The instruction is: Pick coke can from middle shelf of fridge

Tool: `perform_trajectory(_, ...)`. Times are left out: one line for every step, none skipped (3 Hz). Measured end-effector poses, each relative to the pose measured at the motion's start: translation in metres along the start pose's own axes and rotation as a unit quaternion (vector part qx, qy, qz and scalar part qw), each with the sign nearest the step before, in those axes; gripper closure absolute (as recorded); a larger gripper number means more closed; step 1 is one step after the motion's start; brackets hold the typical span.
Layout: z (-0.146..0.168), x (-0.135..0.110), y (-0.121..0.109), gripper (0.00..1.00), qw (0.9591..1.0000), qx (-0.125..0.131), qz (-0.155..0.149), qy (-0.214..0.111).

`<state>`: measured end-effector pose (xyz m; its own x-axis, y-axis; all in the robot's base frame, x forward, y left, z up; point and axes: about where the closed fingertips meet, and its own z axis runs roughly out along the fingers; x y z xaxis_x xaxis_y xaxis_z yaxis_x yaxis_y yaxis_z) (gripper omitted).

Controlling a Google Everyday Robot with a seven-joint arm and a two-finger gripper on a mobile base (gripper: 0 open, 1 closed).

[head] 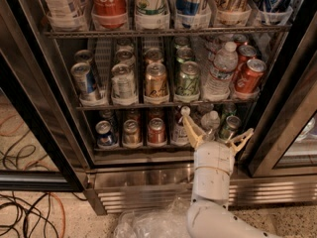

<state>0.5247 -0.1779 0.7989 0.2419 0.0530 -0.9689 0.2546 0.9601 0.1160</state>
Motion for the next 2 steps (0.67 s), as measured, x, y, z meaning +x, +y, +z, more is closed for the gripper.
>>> perform_trajectory(0.006,0.001,-0.005,0.00,1.0000,0.006,-0.003,-0.006)
perform_trajectory(0.020,-0.002,-0.017,0.00,0.9995,0.019,-0.015,-0.020)
